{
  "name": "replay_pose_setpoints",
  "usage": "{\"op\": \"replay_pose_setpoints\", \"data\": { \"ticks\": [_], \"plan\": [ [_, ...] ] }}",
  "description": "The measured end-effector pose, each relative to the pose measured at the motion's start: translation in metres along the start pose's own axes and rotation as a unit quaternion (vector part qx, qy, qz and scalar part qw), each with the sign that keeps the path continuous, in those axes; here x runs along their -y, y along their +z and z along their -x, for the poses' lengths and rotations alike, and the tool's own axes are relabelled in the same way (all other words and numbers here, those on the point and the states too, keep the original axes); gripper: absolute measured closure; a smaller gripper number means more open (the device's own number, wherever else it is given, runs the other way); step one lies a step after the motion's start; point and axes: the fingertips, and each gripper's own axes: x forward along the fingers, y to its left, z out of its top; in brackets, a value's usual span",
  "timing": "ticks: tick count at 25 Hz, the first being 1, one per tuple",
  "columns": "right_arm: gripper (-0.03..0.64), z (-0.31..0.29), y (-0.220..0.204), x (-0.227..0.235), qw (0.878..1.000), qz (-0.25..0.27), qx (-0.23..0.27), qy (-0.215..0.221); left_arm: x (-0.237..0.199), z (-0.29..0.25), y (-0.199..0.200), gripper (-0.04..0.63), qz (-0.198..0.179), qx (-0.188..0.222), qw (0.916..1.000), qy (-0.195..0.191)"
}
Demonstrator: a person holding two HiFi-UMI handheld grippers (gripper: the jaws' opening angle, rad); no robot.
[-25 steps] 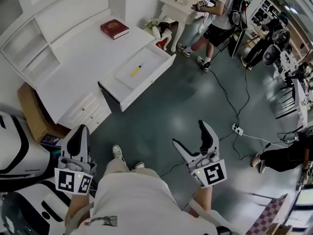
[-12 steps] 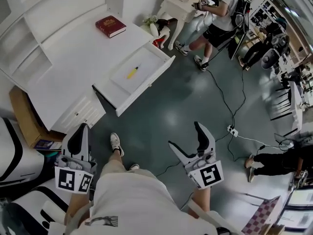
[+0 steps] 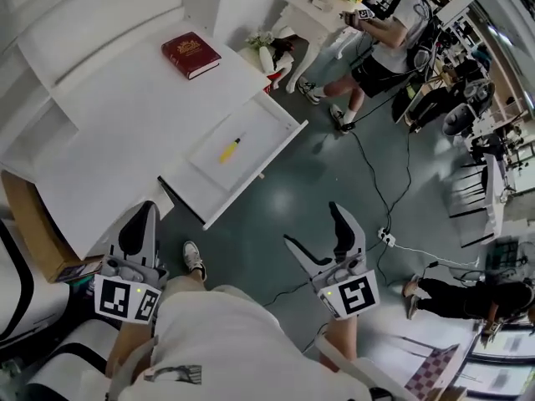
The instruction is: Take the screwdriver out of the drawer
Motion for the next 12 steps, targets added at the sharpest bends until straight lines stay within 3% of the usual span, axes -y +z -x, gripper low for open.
{"op": "replay_pose_setpoints", "data": {
  "ticks": [6,12],
  "plan": [
    [0.198,-0.064,0.003,0.005,1.000,0.006,-0.021,-0.008,-0.058,-0.059,-0.009,0.580,0.012,-0.003,0.9997,-0.021],
    [0.198,-0.080,0.006,0.022,0.999,-0.001,-0.034,-0.022,-0.064,-0.102,-0.001,0.578,0.016,-0.001,0.9988,-0.046]
  ]
}}
